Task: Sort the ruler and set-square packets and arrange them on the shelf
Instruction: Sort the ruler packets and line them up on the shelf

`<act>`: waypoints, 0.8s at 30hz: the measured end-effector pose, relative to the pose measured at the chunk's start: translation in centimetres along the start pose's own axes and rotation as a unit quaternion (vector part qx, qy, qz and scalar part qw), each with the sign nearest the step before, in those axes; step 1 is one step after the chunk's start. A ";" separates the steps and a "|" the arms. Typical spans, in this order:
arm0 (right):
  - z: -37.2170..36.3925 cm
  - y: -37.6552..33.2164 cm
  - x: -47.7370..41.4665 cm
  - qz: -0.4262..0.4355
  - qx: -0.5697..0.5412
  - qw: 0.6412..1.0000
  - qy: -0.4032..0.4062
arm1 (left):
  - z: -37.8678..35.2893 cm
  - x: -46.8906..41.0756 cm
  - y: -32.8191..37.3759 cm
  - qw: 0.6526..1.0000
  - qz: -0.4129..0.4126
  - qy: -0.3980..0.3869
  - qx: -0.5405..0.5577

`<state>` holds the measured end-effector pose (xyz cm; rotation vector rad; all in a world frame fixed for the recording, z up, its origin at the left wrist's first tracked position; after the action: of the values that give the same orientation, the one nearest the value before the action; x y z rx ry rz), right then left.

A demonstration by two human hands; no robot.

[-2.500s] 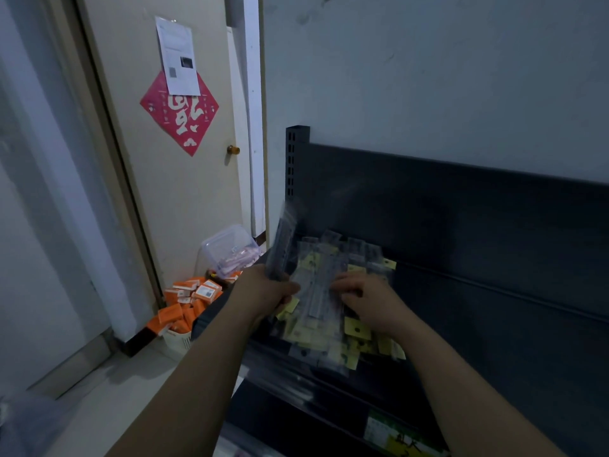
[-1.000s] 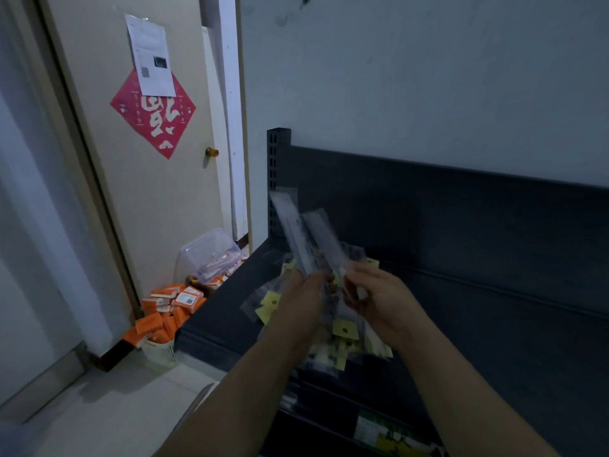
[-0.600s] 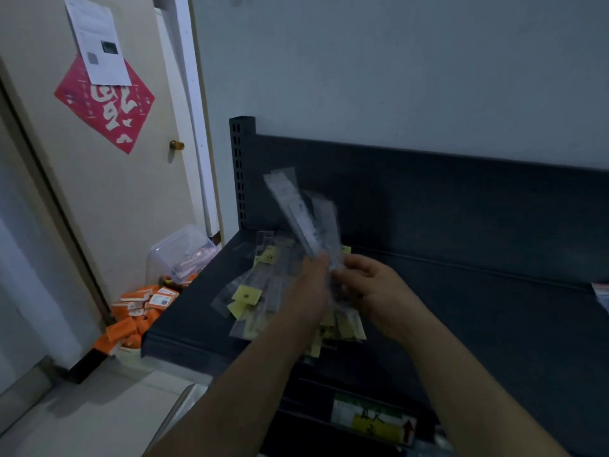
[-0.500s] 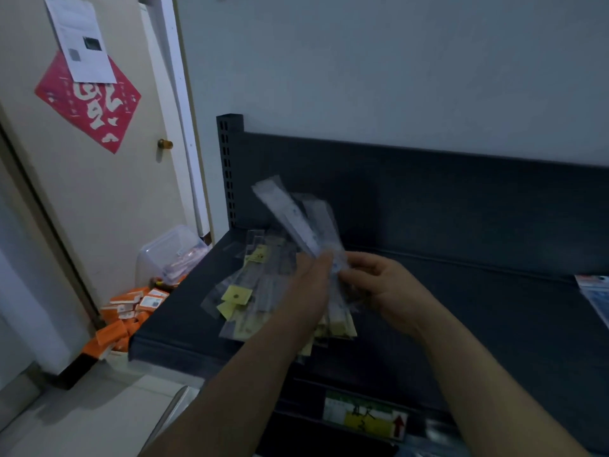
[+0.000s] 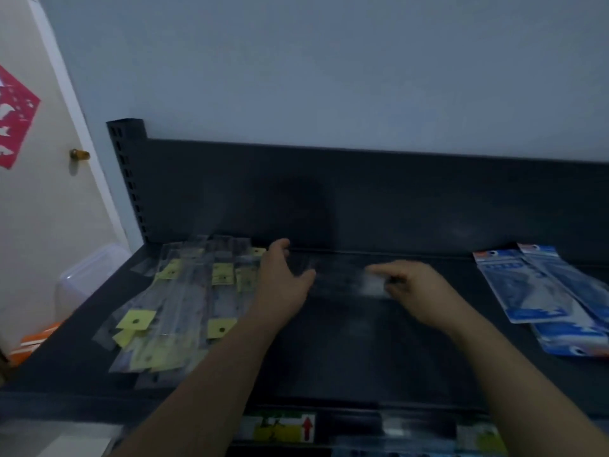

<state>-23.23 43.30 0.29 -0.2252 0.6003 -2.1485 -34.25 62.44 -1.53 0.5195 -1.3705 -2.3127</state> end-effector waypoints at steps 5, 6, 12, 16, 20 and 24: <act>-1.5 3.0 0.2 0.004 -0.008 0.999 -0.030 | -3.0 -1.4 0.9 0.968 0.008 -0.116 -0.222; -1.4 3.5 0.0 0.005 -0.028 0.999 -0.027 | -3.4 -1.7 1.0 0.953 0.011 -0.140 -0.269; 1.3 5.9 -0.6 -0.005 -0.078 0.997 0.007 | -4.8 -3.1 1.5 0.923 0.015 -0.170 -0.344; 1.7 8.6 0.3 -0.048 -0.076 0.996 -0.011 | -7.5 -4.3 1.7 0.933 0.013 -0.208 -0.293; 3.1 10.6 0.4 -0.062 -0.105 0.992 0.016 | -9.7 -6.1 3.1 0.936 0.000 -0.206 -0.284; 5.5 13.2 -1.2 -0.087 -0.093 0.991 0.033 | -12.2 -8.9 4.9 0.933 0.004 -0.211 -0.293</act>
<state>-11.13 35.72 -1.41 -0.3183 0.8482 -2.2753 -19.79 55.87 -1.67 -0.1797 -0.7455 -2.7539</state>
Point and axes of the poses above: each hand's wrist, its own x-axis away from the middle knuckle, its own z-axis out of the back of the hand, y = z × x, the point moved 4 cm from there along -x, towards the middle knuckle, and after that the axes turned 10 degrees about -y, right-handed, at the moved point
